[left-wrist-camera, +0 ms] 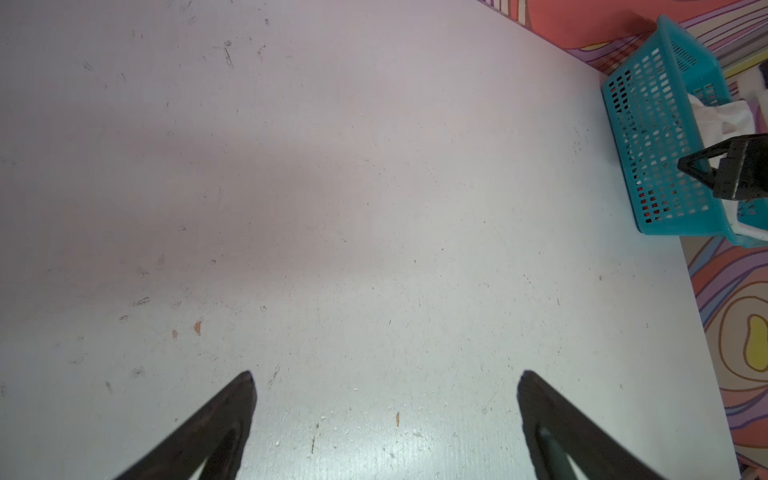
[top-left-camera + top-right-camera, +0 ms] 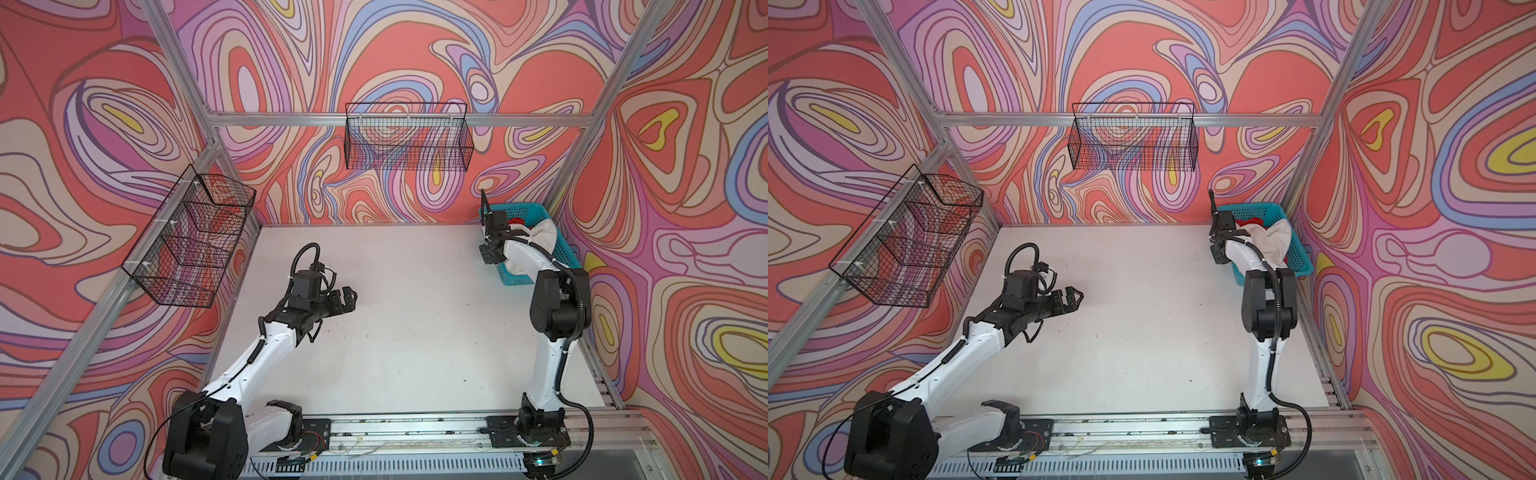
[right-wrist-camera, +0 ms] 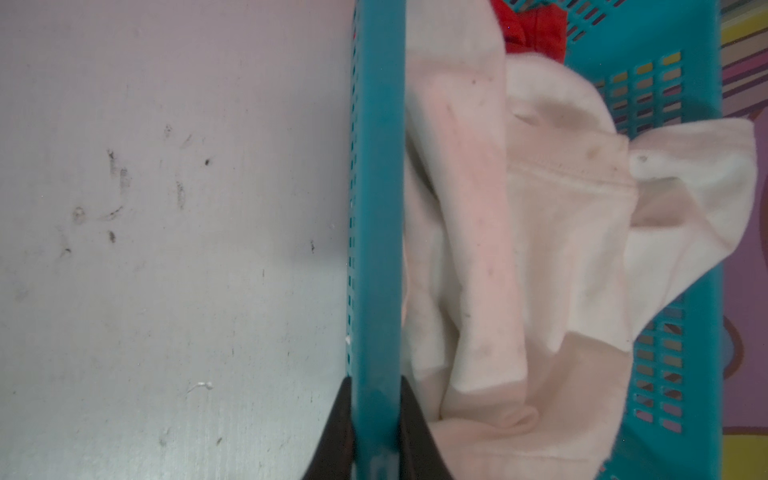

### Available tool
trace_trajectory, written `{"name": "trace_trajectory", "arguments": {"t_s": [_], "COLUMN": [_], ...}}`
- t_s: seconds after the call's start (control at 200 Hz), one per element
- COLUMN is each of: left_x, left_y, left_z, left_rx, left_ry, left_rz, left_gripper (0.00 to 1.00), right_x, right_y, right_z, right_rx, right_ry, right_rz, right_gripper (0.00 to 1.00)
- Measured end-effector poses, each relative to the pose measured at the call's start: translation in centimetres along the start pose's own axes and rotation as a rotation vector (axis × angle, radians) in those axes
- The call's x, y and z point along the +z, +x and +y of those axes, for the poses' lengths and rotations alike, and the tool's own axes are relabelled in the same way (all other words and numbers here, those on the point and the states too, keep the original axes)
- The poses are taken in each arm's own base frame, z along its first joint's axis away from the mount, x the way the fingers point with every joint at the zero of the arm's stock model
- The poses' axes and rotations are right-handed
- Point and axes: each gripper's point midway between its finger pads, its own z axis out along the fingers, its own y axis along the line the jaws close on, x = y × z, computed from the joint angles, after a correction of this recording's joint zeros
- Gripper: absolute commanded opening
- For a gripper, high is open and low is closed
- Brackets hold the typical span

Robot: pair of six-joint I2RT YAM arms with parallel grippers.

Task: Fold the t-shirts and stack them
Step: 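Close the right gripper on the white t-shirt inside the basket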

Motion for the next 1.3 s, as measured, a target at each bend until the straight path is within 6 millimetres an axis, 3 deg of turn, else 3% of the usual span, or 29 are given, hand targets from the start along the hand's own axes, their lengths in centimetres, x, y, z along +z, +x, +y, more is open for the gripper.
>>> {"name": "trace_trajectory", "arguments": {"t_s": [0.406, 0.436, 0.526, 0.611, 0.706, 0.836, 0.936, 1.057, 1.137, 1.217, 1.302], "left_x": [0.4, 0.4, 0.4, 0.5, 0.4, 0.2, 0.2, 0.7, 1.1, 1.5, 1.7], "left_y": [0.0, 0.1, 0.1, 0.2, 0.0, -0.6, -0.6, 0.0, 0.4, 0.5, 0.4], "left_z": [-0.4, -0.5, -0.6, -0.8, -1.1, -2.2, -2.7, -3.1, -3.2, -3.4, -3.6], "left_rx": [0.008, 0.01, 0.012, 0.013, 0.017, 0.038, 0.05, 0.055, 0.061, 0.067, 0.069], "left_ry": [0.007, 0.009, 0.012, 0.012, 0.016, 0.027, 0.031, 0.027, 0.023, 0.019, 0.016], "left_rz": [0.005, 0.006, 0.007, 0.008, 0.005, -0.014, -0.016, -0.002, 0.013, 0.021, 0.02], "left_gripper": [1.0, 1.0, 1.0, 1.0, 1.0, 1.0, 1.0, 1.0, 1.0, 1.0, 1.0], "right_x": [0.7, 0.7, 0.7, 0.4, -0.5, -2.9, -4.6, -4.6, -3.8, -2.7, -1.6], "right_y": [0.3, 0.2, 0.3, 0.4, -0.5, -1.9, -2.5, -1.5, -0.6, -0.4, 0.4], "right_z": [-1.6, -1.7, -2.0, -2.4, -3.5, -5.7, -9.2, -13.9, -15.7, -16.0, -14.2], "right_rx": [0.004, 0.005, 0.014, 0.03, 0.076, 0.171, 0.303, 0.463, 0.537, 0.577, 0.589], "right_ry": [0.04, 0.044, 0.056, 0.06, 0.068, 0.06, 0.044, 0.036, 0.02, -0.011, -0.067], "right_rz": [0.005, 0.005, 0.014, 0.026, 0.009, -0.04, -0.08, -0.084, -0.057, -0.029, 0.023], "right_gripper": [0.0, 0.11, 0.58, 0.76, 0.85, 0.89, 0.9, 0.91, 0.91, 0.91, 0.91]}}
